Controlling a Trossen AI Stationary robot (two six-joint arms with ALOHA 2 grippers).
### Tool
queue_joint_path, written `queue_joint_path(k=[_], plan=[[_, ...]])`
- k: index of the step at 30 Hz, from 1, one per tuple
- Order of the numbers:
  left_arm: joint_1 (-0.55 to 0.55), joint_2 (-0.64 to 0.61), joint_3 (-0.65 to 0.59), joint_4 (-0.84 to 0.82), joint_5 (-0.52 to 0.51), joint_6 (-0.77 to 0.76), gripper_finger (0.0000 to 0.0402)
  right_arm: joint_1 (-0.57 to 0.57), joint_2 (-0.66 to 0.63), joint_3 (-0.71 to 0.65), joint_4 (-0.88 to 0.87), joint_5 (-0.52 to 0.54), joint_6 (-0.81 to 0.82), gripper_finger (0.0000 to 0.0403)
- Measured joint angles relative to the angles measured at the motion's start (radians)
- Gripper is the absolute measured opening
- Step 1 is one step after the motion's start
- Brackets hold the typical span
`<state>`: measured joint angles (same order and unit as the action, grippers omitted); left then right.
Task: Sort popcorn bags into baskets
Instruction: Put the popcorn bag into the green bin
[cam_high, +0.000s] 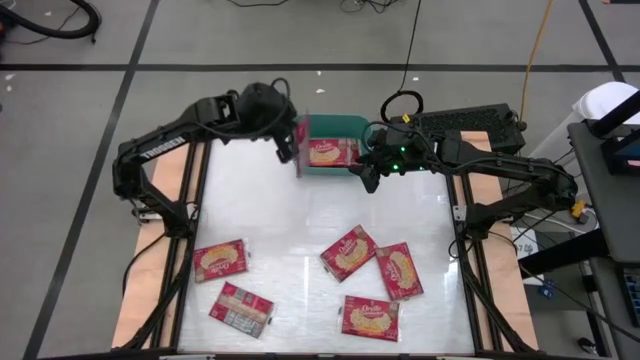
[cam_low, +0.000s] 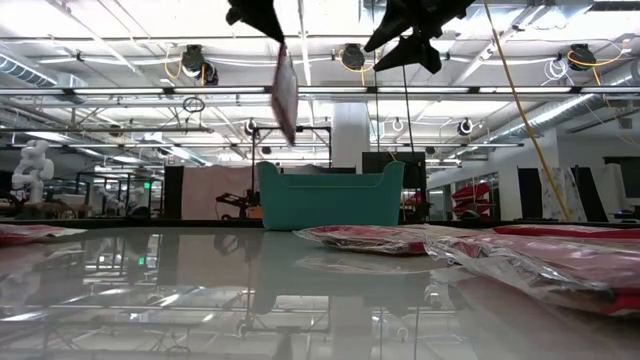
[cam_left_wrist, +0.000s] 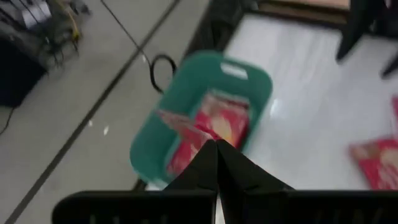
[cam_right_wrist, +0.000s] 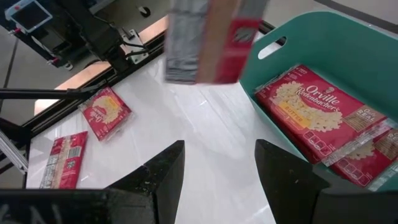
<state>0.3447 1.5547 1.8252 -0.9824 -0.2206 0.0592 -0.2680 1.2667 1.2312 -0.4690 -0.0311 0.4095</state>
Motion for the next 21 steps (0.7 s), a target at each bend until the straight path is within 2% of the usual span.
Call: queue_joint_path(k=[6,11,15,21], plan=[[0.069,0.013,0.000,0.178,0.010,0.049,0.0000,0.000,-0.012,0.000,0.000,0.000,-0.003,0.0189],[0.143,0.053,-0.012,0.350,0.106,0.069,0.0000,0.000,-0.033,0.000,0.000,0.001,-0.003,0.0189],[0.182,0.091,-0.015,0.351,0.159,0.057,0.0000,0.000,-0.048,0.000,-0.011,0.001,-0.003,0.0189],[0.194,0.109,-0.014,0.316,0.229,-0.098,0.0001,0.000,-0.064,0.000,-0.040,0.002,0.000,0.0189]])
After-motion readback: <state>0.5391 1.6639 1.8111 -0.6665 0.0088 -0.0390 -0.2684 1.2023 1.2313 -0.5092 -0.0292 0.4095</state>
